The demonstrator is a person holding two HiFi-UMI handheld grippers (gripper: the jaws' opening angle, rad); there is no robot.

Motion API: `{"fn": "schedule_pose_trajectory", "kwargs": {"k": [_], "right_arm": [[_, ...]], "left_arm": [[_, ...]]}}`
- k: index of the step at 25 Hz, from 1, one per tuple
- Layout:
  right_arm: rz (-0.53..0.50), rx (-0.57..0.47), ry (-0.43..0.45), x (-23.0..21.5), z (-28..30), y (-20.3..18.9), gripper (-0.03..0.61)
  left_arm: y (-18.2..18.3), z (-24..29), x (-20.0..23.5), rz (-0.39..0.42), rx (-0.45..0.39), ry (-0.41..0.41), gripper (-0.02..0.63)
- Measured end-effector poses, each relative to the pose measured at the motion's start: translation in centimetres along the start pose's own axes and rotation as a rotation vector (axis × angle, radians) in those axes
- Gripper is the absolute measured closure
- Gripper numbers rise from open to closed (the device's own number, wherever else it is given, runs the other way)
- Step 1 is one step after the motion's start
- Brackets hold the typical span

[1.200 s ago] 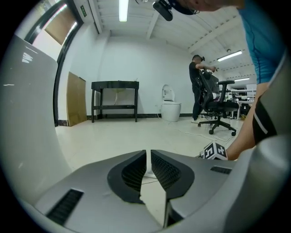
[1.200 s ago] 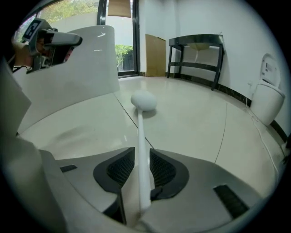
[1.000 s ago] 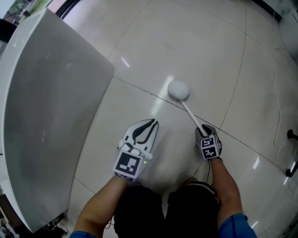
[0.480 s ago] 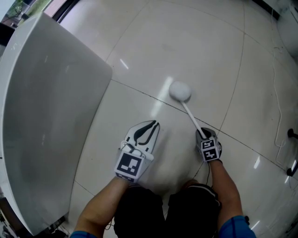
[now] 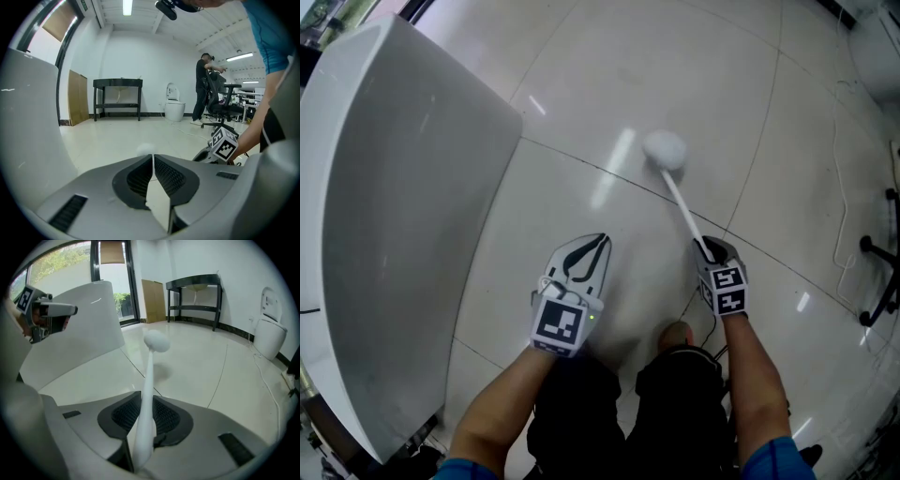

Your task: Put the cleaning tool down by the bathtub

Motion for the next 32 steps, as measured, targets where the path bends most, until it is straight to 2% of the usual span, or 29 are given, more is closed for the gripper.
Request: {"fn": "schedule_pose_trajectory", "kwargs": {"k": [4, 9, 13, 18, 25, 29, 32], "right_arm": [[0.058, -0.058, 0.002, 1.5, -8.5, 5.6, 0.479], [0.138, -0.165, -0.038, 3.3, -20.4, 13.7, 0.479], [0.188, -0.277, -0.065, 5.7, -30.5, 20.3, 0.479], [0.212, -0.387, -0.101, 8.9, -40.6, 27.4, 0.479], [0.23, -0.534, -0.125, 13.9, -51.9, 34.3, 0.479], [0.205, -0.619, -0.079, 16.0, -54.9, 37.2, 0.479], [0.201, -0.648, -0.042, 16.3, -55.4, 37.9, 0.48]], "left_arm": [[5.4, -4.0, -1.8, -0.037, 0.011, -0.014, 0.601], [14.4, -10.0, -3.9, -0.041, 0.004, -0.024, 0.601], [22.2, -15.2, -5.2, -0.026, -0.036, -0.031, 0.601], [29.9, -20.5, -5.0, -0.058, -0.093, -0.01, 0.601], [37.1, -27.3, -3.7, -0.081, -0.166, 0.048, 0.614], [40.4, -30.4, -2.8, -0.09, -0.239, 0.132, 0.614], [40.9, -31.8, -3.3, -0.092, -0.238, 0.191, 0.614]]}}
Point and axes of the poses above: the fingertips, and each gripper's own axes: z forward along the fingers, x to its left, y out of its top, the point moved 2 cm from there along -z, backward along the fingers, and after that the axes turned 3 degrees about z, right-handed, at the moved point
